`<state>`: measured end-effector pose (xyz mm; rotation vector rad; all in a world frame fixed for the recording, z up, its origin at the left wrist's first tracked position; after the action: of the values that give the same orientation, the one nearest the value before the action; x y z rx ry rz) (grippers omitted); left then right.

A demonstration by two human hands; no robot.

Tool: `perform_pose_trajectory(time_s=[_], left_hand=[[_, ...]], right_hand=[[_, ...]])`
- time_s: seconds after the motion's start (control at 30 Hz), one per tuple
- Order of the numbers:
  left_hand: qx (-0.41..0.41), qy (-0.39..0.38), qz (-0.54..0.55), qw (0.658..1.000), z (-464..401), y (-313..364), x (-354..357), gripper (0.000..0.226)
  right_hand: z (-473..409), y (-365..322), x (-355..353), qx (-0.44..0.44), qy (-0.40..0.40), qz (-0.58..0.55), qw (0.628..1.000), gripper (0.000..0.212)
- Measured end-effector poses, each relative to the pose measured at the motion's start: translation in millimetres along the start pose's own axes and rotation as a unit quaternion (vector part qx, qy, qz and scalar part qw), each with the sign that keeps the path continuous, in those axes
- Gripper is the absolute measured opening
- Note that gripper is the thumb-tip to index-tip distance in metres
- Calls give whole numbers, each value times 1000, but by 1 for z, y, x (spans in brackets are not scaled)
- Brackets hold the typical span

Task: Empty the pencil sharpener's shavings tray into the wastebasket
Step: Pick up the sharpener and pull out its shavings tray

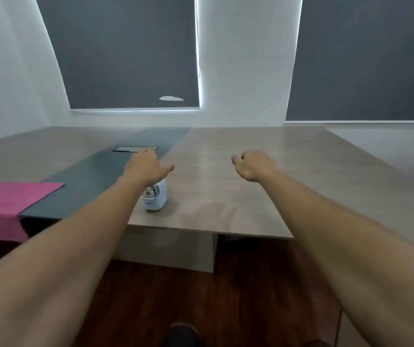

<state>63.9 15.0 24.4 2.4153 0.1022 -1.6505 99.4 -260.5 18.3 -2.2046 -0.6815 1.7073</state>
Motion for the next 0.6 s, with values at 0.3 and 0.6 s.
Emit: perform_pose_trajectory(time_s=[0.3, 0.6], left_hand=[[-138, -34, 127, 982, 17, -57, 67, 92], [-218, -29, 178, 959, 11, -53, 91, 72]], right_hand=[[6, -37, 90, -42, -60, -26, 997, 62], [-4, -34, 123, -35, -86, -136, 986, 48]])
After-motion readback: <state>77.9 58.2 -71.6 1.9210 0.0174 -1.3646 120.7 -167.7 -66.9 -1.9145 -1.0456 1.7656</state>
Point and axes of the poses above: each hand's wrist, its own z-axis away from the middle knuckle, its own x-axis out of the palm, y = z × x, the point moved 7 cm from there along -z, towards the middle knuckle, and after that the axes turned 14 degrees about -z, right-handed, at the moved point
